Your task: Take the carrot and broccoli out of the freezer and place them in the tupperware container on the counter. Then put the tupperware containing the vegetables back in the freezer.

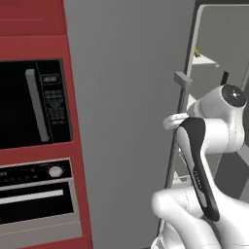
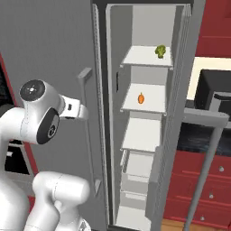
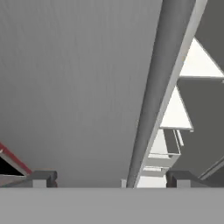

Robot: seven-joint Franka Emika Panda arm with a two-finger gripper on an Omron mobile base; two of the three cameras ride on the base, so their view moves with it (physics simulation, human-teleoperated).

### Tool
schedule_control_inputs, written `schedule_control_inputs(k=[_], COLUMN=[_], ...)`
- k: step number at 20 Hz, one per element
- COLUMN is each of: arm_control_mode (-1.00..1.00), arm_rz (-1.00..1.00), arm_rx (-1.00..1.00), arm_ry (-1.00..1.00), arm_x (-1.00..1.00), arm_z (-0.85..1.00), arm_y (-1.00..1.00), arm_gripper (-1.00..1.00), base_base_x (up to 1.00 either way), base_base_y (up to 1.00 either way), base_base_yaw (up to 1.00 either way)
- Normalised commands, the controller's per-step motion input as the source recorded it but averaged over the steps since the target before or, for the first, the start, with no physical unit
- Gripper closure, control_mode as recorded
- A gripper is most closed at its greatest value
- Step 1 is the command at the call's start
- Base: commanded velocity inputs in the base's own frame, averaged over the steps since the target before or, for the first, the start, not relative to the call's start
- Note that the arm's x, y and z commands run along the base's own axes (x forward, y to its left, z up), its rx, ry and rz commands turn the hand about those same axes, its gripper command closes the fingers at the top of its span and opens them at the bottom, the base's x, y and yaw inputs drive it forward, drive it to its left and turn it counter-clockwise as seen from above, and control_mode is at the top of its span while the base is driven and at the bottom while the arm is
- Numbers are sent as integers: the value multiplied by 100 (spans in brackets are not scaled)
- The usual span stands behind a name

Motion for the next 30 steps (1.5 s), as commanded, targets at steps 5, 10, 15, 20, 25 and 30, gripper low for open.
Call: schedule_control_inputs(k=[5,10,15,20,25,30], arm_control_mode=[100,100,100,-100,-100,-100], arm_rz=[0,0,0,-2,-13,-11], arm_rx=[0,0,0,4,2,0], arm_ry=[0,0,0,-12,-33,-17], arm_x=[0,0,0,2,-1,42], arm_z=[0,0,0,23,68,39], arm_y=[0,0,0,-15,-20,-40], arm_gripper=[-100,-100,-100,-100,-100,-100], base_base_x=[19,34,73,8,0,0], base_base_y=[-69,-43,-26,-4,0,0], base_base_yaw=[0,0,0,0,0,0])
